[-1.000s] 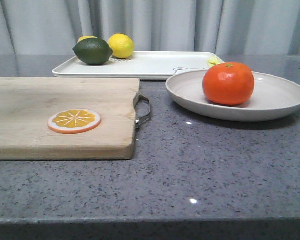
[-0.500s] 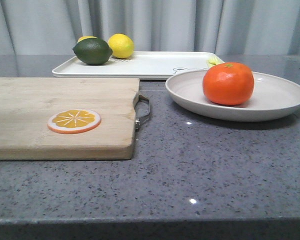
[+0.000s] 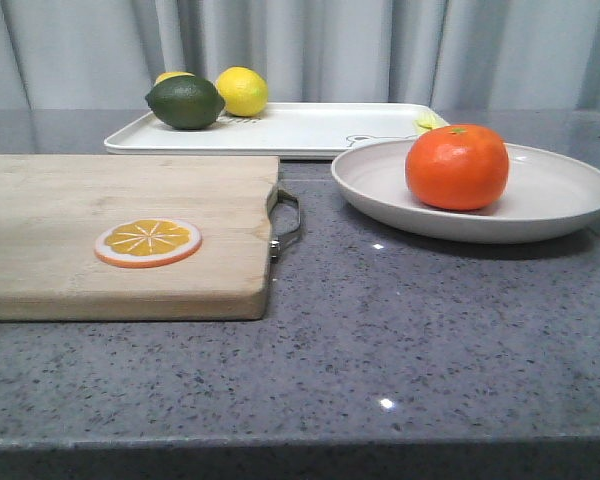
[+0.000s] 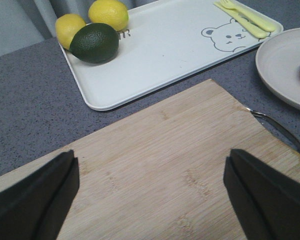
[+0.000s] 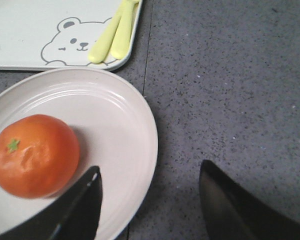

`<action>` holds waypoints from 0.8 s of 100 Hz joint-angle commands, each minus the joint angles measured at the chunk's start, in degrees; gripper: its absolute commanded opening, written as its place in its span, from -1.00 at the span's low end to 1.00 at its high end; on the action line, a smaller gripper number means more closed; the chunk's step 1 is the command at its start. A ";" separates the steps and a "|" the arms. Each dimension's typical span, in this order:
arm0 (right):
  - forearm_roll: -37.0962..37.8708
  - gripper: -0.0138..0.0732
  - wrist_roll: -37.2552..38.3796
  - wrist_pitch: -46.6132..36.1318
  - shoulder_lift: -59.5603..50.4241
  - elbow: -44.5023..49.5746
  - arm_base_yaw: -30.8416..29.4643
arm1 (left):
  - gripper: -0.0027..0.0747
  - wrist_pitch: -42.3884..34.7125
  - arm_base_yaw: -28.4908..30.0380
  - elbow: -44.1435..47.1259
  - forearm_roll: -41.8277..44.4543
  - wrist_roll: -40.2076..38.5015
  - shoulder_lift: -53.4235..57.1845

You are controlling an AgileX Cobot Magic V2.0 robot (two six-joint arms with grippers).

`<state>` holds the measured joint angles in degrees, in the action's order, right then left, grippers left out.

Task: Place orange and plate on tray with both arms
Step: 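Move the right gripper toward the plate rim farthest from the board, then grip the white plate rim with the right gripper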

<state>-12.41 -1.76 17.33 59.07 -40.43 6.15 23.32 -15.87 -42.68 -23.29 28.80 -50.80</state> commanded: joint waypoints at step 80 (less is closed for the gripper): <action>-6.27 0.33 -0.20 -3.49 17.11 -7.34 0.32 | 0.53 -3.58 -0.03 -1.56 -1.23 -0.40 0.74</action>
<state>-17.44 -1.76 16.17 77.23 -45.69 6.39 23.32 -15.87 -42.68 -23.29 28.80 -50.80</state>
